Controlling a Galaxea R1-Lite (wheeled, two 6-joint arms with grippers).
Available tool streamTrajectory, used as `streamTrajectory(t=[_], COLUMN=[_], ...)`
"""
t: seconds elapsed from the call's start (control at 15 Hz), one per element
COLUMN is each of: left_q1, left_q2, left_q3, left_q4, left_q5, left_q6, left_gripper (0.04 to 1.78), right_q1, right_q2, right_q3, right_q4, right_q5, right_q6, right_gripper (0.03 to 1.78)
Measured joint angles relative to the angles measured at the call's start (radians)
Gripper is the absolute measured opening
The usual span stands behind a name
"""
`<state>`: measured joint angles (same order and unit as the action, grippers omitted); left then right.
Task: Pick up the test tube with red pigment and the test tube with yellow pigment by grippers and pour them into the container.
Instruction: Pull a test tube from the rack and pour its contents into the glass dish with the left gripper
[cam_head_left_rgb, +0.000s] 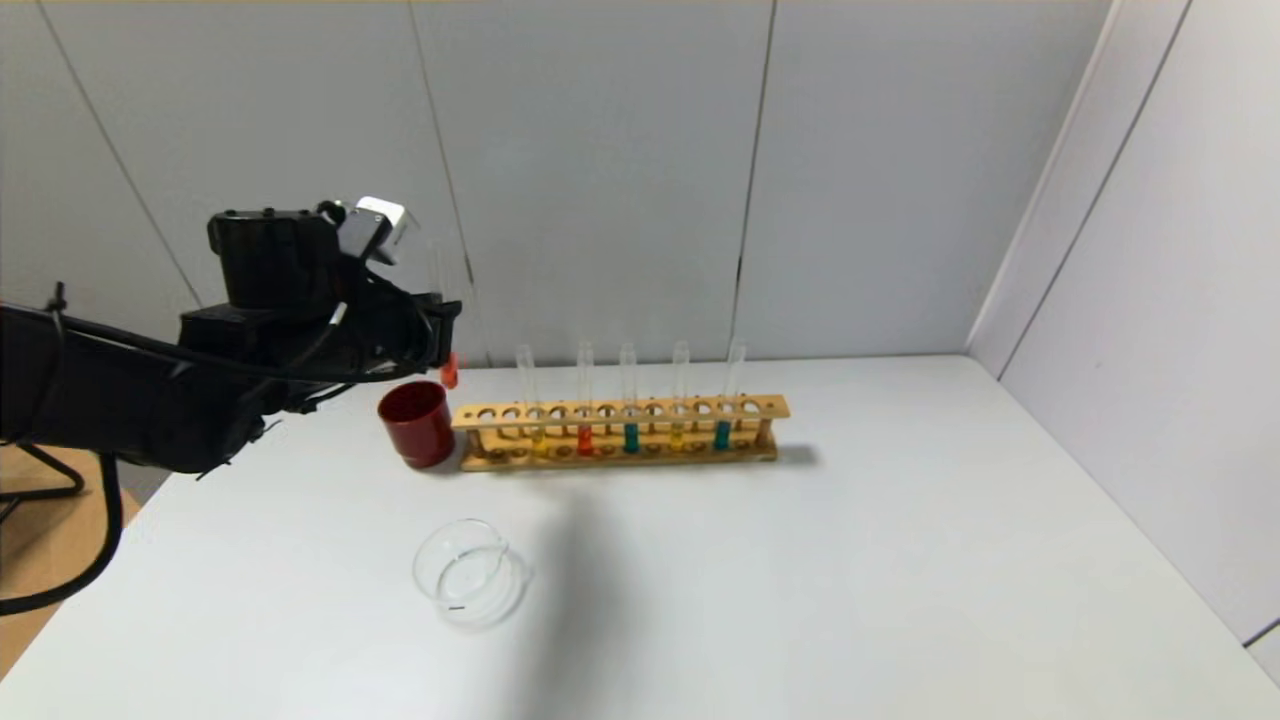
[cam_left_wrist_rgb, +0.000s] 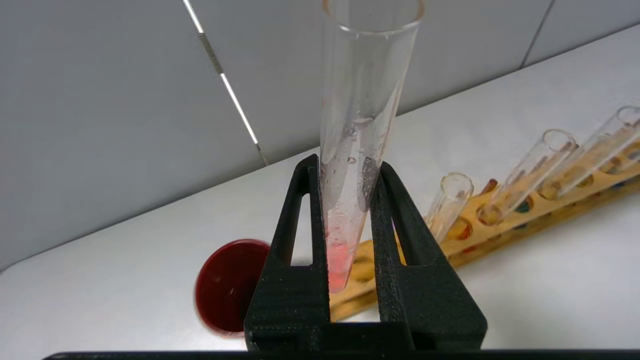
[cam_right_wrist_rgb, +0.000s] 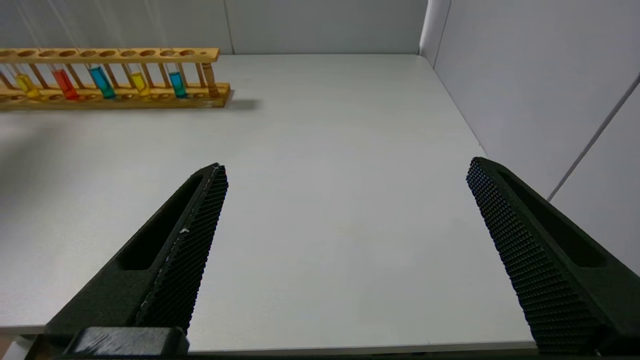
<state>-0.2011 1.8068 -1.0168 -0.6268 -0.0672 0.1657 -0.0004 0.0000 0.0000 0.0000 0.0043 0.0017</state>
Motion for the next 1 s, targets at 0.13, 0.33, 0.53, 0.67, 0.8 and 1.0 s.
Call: streamTrajectory(t=[0.13, 0.33, 0.53, 0.67, 0.8, 1.0], left_q1=[0.031, 0.098, 0.119, 0.1, 0.065, 0.046], left_q2=[-0.069, -0.147, -0.213, -0.247, -0.28, -0.353], left_q3=[0.03, 0.119, 0.188, 0.23, 0.284, 0.367], left_q4=[0.027, 0.03, 0.025, 0.022, 0.017, 0.025], left_q5=[-0.002, -0.042, -0.117, -0.117, -0.115, -0.106], left_q6=[0.069, 0.245, 0.286, 0.281, 0.279, 0.294], left_gripper=[0.3, 0.3, 0.3, 0.3, 0.3, 0.3], right_q1=[0.0, 0.0, 0.0, 0.0, 0.0, 0.0], right_q2=[0.0, 0.0, 0.0, 0.0, 0.0, 0.0], right_q3=[0.0, 0.0, 0.0, 0.0, 0.0, 0.0], right_q4=[0.0, 0.0, 0.0, 0.0, 0.0, 0.0], right_q5=[0.0, 0.0, 0.0, 0.0, 0.0, 0.0], right_q6=[0.0, 0.0, 0.0, 0.0, 0.0, 0.0], right_gripper=[1.75, 1.75, 1.75, 1.75, 1.75, 1.75])
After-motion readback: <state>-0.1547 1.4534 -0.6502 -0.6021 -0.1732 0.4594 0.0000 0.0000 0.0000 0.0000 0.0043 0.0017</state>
